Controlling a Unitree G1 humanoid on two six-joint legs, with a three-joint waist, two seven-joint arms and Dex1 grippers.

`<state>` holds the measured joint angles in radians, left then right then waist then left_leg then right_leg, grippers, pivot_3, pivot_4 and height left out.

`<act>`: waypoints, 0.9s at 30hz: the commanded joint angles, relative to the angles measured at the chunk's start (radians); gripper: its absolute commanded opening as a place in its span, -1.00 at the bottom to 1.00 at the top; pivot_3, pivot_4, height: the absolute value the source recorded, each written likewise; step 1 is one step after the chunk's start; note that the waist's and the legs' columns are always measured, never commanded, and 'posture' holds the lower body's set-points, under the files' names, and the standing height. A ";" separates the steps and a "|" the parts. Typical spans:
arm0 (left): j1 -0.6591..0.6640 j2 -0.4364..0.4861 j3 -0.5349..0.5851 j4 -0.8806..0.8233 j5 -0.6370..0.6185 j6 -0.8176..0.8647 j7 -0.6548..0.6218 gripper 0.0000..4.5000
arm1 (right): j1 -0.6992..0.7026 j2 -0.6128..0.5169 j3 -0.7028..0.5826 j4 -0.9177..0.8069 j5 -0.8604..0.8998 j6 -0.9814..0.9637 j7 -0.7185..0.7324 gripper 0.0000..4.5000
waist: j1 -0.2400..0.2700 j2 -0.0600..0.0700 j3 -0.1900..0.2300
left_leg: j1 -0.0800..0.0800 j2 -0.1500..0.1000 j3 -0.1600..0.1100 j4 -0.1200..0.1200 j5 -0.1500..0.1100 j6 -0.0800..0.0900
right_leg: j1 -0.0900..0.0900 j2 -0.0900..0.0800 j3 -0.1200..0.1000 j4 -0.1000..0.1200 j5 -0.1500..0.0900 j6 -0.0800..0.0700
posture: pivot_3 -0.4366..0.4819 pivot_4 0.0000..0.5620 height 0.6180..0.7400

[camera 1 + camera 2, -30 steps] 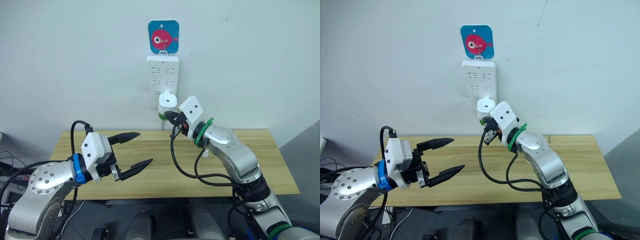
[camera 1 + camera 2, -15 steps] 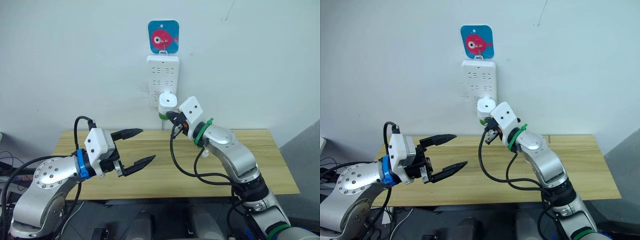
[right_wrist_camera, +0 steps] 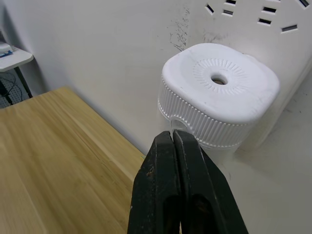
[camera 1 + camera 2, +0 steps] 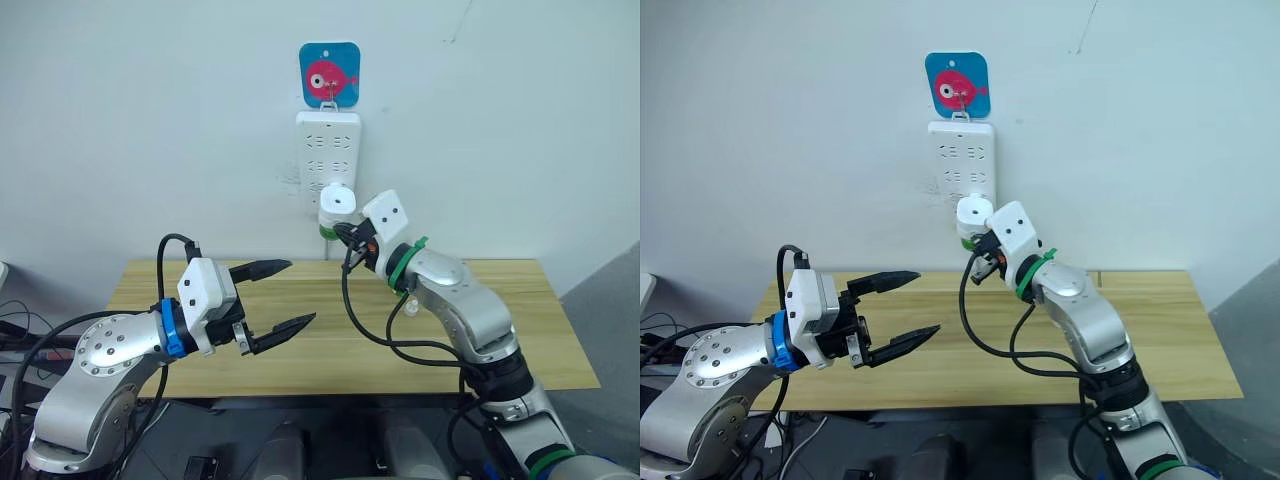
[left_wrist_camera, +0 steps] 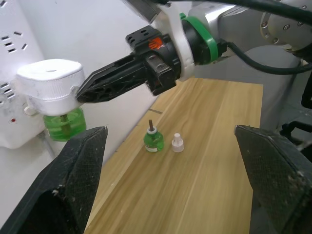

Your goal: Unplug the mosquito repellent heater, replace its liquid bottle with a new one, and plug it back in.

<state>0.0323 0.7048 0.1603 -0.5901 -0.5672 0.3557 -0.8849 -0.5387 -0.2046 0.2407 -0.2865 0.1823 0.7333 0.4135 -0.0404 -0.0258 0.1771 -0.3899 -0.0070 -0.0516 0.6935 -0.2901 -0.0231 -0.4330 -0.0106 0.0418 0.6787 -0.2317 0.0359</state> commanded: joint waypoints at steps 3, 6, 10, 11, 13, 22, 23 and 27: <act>0.017 -0.005 0.015 0.066 0.047 -0.067 0.000 0.96 | 0.025 -0.093 0.003 -0.172 0.054 -0.050 0.126 -0.97 | 0.001 0.000 0.000 | 0.000 0.000 0.000 -0.001 0.000 0.000 | 0.000 0.000 0.000 -0.001 0.000 0.000 | -0.08 -0.59 0.88; 0.035 0.007 0.006 0.116 0.093 -0.112 -0.021 0.96 | 0.060 -0.148 -0.014 -0.242 0.083 -0.061 0.177 -0.97 | 0.001 0.000 -0.001 | -0.001 0.001 0.000 -0.003 0.000 0.000 | -0.002 0.000 0.000 -0.001 0.000 0.000 | -0.08 -0.65 0.88; 0.038 0.073 0.004 0.220 0.121 -0.181 -0.149 1.00 | 0.134 -0.306 -0.045 -0.314 0.086 -0.071 0.259 -0.82 | 0.007 -0.001 -0.004 | 0.000 0.001 0.000 -0.003 0.000 0.000 | -0.002 0.000 0.000 -0.001 0.000 0.000 | -0.07 -0.70 0.88; 0.032 0.098 -0.001 0.262 0.136 -0.195 -0.179 1.00 | 0.162 -0.349 -0.063 -0.322 0.099 -0.080 0.291 -0.74 | 0.008 -0.001 -0.006 | 0.000 0.001 0.001 -0.003 0.000 0.000 | -0.002 0.001 0.000 -0.001 0.000 -0.001 | -0.06 -0.72 0.88; -0.001 0.124 -0.009 0.361 0.182 -0.255 -0.209 1.00 | 0.222 -0.450 -0.098 -0.316 0.099 -0.131 0.366 -0.44 | 0.009 0.000 -0.014 | -0.001 0.001 0.001 -0.003 0.000 0.000 | -0.001 0.001 0.000 -0.002 -0.001 -0.001 | -0.05 -0.75 0.88; 0.023 0.238 0.052 0.424 0.157 -0.120 -0.262 1.00 | 0.475 -0.809 -0.350 -0.137 0.022 -0.436 0.598 0.99 | 0.013 -0.003 -0.033 | 0.001 0.002 0.004 -0.003 -0.001 0.001 | 0.003 0.002 -0.001 -0.006 -0.001 0.000 | 0.05 -0.86 0.88; 0.034 0.255 0.062 0.416 0.162 -0.092 -0.249 1.00 | 0.502 -0.837 -0.368 -0.109 0.011 -0.475 0.618 0.99 | 0.013 -0.003 -0.034 | 0.003 0.002 0.005 -0.004 -0.001 0.001 | 0.004 0.002 0.000 -0.006 -0.001 0.000 | 0.06 -0.86 0.88; 0.056 0.289 0.078 0.416 0.235 -0.089 -0.196 1.00 | 0.550 -0.859 -0.414 -0.058 0.028 -0.538 0.651 0.99 | 0.013 -0.002 -0.044 | 0.017 0.004 0.010 -0.014 0.000 0.001 | 0.016 0.004 0.001 -0.015 -0.005 0.002 | 0.08 -0.86 0.88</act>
<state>0.0846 0.9732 0.2053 -0.1521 -0.3581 0.2758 -1.0992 0.0130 -1.0541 -0.1367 -0.3427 0.2005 0.2326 1.0481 -0.0270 -0.0281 0.1328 -0.3706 -0.0021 -0.0415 0.6787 -0.2906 -0.0224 -0.4153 -0.0063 0.0429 0.6633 -0.2366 0.0382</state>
